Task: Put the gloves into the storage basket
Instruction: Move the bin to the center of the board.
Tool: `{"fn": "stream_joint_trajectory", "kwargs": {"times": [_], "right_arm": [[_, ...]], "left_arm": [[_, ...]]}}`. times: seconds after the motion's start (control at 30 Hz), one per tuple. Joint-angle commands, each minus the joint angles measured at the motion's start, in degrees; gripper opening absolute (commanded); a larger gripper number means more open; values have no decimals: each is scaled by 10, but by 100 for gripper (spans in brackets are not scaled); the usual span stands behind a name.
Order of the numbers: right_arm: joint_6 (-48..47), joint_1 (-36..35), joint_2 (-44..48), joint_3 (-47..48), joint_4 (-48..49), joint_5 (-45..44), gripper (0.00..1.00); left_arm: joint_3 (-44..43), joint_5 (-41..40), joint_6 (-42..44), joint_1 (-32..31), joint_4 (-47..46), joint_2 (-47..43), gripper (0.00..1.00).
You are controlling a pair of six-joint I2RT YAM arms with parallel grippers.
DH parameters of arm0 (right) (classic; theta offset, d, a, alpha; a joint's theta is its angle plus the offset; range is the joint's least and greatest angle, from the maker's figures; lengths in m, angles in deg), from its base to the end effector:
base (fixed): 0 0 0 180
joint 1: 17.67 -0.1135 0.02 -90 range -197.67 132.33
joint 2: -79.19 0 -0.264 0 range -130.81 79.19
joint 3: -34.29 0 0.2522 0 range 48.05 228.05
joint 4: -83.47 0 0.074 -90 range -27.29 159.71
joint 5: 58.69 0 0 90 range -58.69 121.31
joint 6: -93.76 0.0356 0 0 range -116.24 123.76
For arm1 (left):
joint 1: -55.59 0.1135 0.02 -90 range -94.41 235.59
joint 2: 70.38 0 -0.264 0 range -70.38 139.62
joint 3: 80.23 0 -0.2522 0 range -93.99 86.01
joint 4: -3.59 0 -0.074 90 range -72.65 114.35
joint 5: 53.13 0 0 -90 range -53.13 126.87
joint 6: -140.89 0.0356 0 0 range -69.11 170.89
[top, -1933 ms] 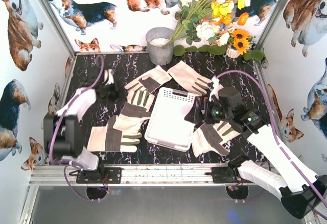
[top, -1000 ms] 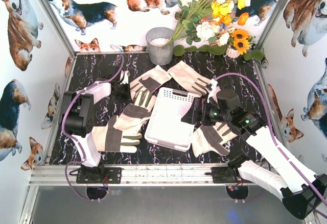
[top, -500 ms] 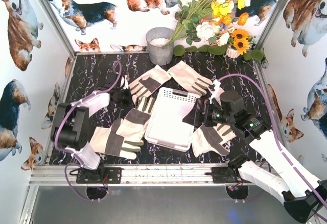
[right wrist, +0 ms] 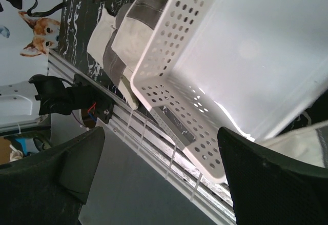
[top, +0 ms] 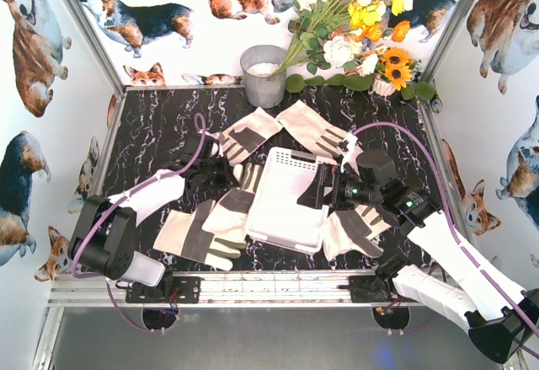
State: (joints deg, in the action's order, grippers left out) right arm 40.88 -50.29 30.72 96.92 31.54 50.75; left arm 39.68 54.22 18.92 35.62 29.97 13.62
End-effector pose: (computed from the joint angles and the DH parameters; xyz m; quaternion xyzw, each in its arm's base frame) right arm 0.1406 0.1041 0.3069 -0.0395 0.8873 0.3724 0.2693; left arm 0.2708 -0.1097 0.1908 -0.0462 0.9301 -0.2746 0.2397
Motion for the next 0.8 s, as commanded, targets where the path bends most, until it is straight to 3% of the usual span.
{"fn": "stream_joint_trajectory", "kwargs": {"times": [0.0,0.53,0.77], "right_arm": [[8,-13,4,0,46,2,95],[11,-29,0,-11,57,-10,94],[11,-30,3,-10,51,-10,94]], "left_arm": [[0,-6,-60,-48,-48,-20,0],[-71,-56,-141,-199,-108,55,0],[-111,-88,-123,-208,-89,68,0]]}}
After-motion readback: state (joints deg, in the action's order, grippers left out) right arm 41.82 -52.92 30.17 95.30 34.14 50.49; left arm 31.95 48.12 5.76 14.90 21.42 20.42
